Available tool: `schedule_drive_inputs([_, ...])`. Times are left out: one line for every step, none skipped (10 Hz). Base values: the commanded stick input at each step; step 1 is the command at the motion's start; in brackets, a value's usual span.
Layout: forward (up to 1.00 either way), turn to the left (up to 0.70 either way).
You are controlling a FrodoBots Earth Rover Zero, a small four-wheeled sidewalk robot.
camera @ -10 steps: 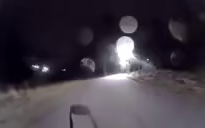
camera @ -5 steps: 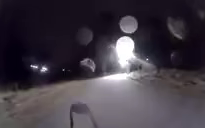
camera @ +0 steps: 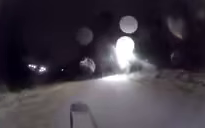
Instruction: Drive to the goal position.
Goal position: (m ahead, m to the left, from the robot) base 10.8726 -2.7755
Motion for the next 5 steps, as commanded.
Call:
schedule_drive_inputs([1.00,-0.14])
schedule_drive_inputs([1.00,-0.39])
schedule_drive_inputs([1.00,-0.31])
schedule_drive_inputs([1.00,-0.03])
schedule_drive_inputs([1.00,0.00])
